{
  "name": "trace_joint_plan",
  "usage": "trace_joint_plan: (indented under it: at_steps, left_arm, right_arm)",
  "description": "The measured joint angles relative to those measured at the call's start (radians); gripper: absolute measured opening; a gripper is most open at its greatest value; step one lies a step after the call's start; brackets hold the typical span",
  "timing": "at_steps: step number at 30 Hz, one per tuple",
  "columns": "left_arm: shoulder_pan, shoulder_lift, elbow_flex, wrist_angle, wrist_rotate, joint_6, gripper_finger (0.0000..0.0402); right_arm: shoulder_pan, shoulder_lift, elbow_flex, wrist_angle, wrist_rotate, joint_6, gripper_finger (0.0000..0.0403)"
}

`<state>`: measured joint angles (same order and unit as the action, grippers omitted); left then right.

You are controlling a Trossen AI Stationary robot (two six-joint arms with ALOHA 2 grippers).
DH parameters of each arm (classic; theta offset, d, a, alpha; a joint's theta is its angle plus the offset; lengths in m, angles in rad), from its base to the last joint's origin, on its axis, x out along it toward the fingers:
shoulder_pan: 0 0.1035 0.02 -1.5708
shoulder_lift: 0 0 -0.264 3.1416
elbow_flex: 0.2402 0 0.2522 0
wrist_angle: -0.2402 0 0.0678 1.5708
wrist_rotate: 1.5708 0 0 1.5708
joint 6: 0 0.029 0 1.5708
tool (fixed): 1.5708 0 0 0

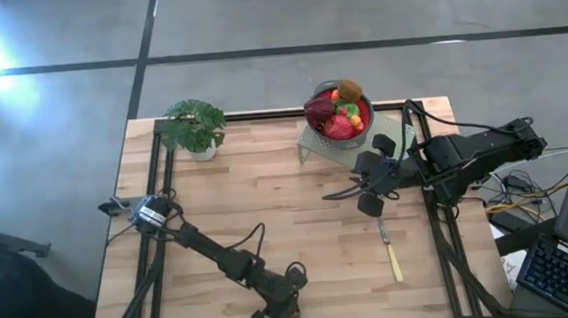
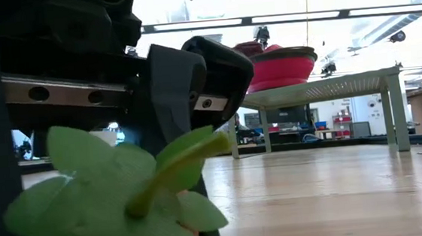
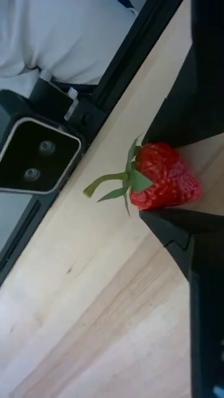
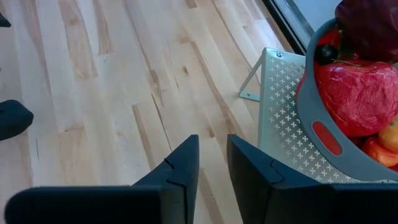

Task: Pick & Place Fruit
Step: Put the red strawberry into the red strainer bowl

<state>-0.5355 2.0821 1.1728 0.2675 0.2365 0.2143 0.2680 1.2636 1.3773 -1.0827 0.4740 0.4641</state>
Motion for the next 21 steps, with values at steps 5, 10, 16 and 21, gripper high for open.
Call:
trace_joint_plan:
  at_steps: [5,10,16,21]
  left_arm:
    - [0.001,-0.009,0.0,-0.023,-0.001,-0.033,0.0164]
    - [0.004,-0.029,0.0,-0.08,0.001,-0.072,0.0149]
    - [0.009,-0.031,0.0,-0.085,0.002,-0.203,0.0157]
    - [0.014,-0.034,0.001,-0.093,0.019,-0.266,0.016]
  right_arm:
    - [0.0,0.0,0.0,0.0,0.0,-0.001,0.0057]
    - [0.0,0.0,0.0,0.0,0.0,-0.003,0.0043]
    - [0.0,0.0,-0.001,0.001,0.0,-0.003,0.004]
    - [0.0,0.0,-0.002,0.001,0.0,-0.006,0.0052]
